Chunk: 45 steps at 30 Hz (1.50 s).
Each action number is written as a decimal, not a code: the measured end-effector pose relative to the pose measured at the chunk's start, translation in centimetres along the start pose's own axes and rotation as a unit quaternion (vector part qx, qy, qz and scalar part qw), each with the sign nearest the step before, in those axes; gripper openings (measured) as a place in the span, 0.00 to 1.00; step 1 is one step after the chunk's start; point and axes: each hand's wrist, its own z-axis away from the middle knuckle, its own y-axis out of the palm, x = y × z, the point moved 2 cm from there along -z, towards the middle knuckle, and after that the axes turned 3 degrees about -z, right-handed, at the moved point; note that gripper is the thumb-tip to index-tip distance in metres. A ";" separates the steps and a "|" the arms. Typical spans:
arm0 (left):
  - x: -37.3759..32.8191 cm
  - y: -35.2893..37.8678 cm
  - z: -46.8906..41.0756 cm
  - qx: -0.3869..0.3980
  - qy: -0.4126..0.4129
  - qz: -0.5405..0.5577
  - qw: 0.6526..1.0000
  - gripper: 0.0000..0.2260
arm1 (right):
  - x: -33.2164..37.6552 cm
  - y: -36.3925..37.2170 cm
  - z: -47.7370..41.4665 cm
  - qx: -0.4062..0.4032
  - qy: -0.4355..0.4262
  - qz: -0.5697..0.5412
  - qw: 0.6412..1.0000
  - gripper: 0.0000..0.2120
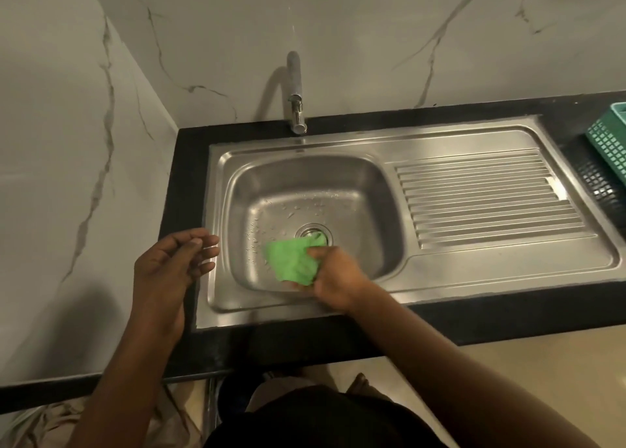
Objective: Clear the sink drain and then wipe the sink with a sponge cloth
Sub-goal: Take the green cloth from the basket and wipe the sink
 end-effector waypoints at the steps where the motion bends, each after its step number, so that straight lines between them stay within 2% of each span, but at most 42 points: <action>1: 0.0 0.1 0.0 0.001 -0.002 0.002 1.000 0.10 | 1.8 -1.6 0.4 -0.031 -0.029 0.022 0.999 0.11; 3: 0.1 0.1 -0.1 0.002 -0.006 0.001 1.000 0.11 | 5.2 -4.7 1.4 -0.119 -0.117 0.146 0.975 0.09; 4: 0.2 0.1 -0.1 0.001 -0.007 0.001 1.000 0.11 | 6.7 -6.1 2.1 -0.152 -0.169 0.247 0.942 0.09; 6: 0.3 -0.1 -0.2 0.000 -0.009 0.001 1.000 0.11 | 8.2 -8.3 3.4 -0.177 -0.254 0.470 0.827 0.11; 8: 0.5 -0.2 -0.2 0.001 -0.010 -0.001 1.000 0.10 | 7.6 -9.6 4.3 -0.171 -0.265 0.644 0.697 0.15; 9: 0.5 -0.3 -0.3 0.002 -0.010 0.000 1.000 0.10 | 6.6 -9.8 4.6 -0.157 -0.256 0.693 0.655 0.18; 12: 0.6 -0.5 -0.4 0.002 -0.017 0.002 1.000 0.09 | 1.4 -8.6 4.4 -0.087 -0.260 0.756 0.595 0.22; 14: 0.7 -0.6 -0.6 0.001 -0.021 0.002 1.000 0.09 | -2.8 -6.9 3.7 -0.057 -0.276 0.796 0.536 0.26; 16: 0.9 -0.9 -0.8 -0.003 -0.022 0.002 1.000 0.08 | -6.2 -4.9 2.7 -0.029 -0.266 0.818 0.509 0.31; 21: 0.9 -1.1 -1.6 -0.007 -0.033 -0.005 0.999 0.11 | -11.1 1.0 -0.9 0.050 -0.263 0.809 0.522 0.34; 23: 0.9 -1.0 -2.2 -0.010 -0.041 -0.002 0.999 0.11 | -12.7 3.1 -2.1 0.079 -0.256 0.791 0.550 0.33; 24: 0.8 -0.9 -2.4 -0.013 -0.043 0.000 0.999 0.10 | -13.1 4.0 -2.7 0.085 -0.253 0.768 0.582 0.31; 25: 0.7 -0.7 -2.8 -0.015 -0.045 0.003 0.999 0.10 | -13.1 4.7 -3.2 0.083 -0.246 0.731 0.631 0.27; 27: 0.5 -0.3 -3.5 -0.014 -0.049 0.013 0.999 0.10 | -11.8 5.8 -4.2 0.063 -0.185 0.605 0.772 0.21; 28: 0.5 -0.1 -3.9 -0.012 -0.051 0.018 0.998 0.10 | -10.8 6.0 -4.9 0.058 -0.135 0.504 0.851 0.20; 29: 0.5 0.2 -4.2 -0.009 -0.051 0.022 0.998 0.11 | -9.5 6.0 -5.4 0.047 -0.093 0.389 0.915 0.17; 30: 0.6 0.5 -4.6 -0.005 -0.052 0.024 0.998 0.11 | -8.1 5.8 -5.8 0.033 -0.064 0.279 0.957 0.14; 31: 0.7 0.7 -5.0 0.000 -0.054 0.028 0.998 0.11 | -6.6 5.4 -6.2 0.019 -0.047 0.189 0.981 0.12; 33: 0.8 1.1 -5.8 0.012 -0.061 0.031 0.998 0.11 | -3.4 3.6 -6.8 -0.022 -0.048 0.059 0.997 0.14; 36: 1.3 1.5 -6.4 0.032 -0.074 0.015 0.997 0.11 | 1.7 -0.4 -7.5 -0.130 -0.122 -0.055 0.982 0.13; 39: 2.0 1.8 -6.7 0.045 -0.085 -0.010 0.995 0.11 | 7.1 -3.5 -9.1 -0.253 -0.213 -0.102 0.938 0.09; 41: 2.6 2.1 -6.8 0.050 -0.095 -0.032 0.994 0.11 | 10.6 -4.7 -11.2 -0.318 -0.235 -0.116 0.911 0.08; 45: 3.6 2.2 -6.6 0.049 -0.111 -0.051 0.991 0.11 | 16.3 -4.2 -16.3 -0.345 -0.249 -0.168 0.889 0.14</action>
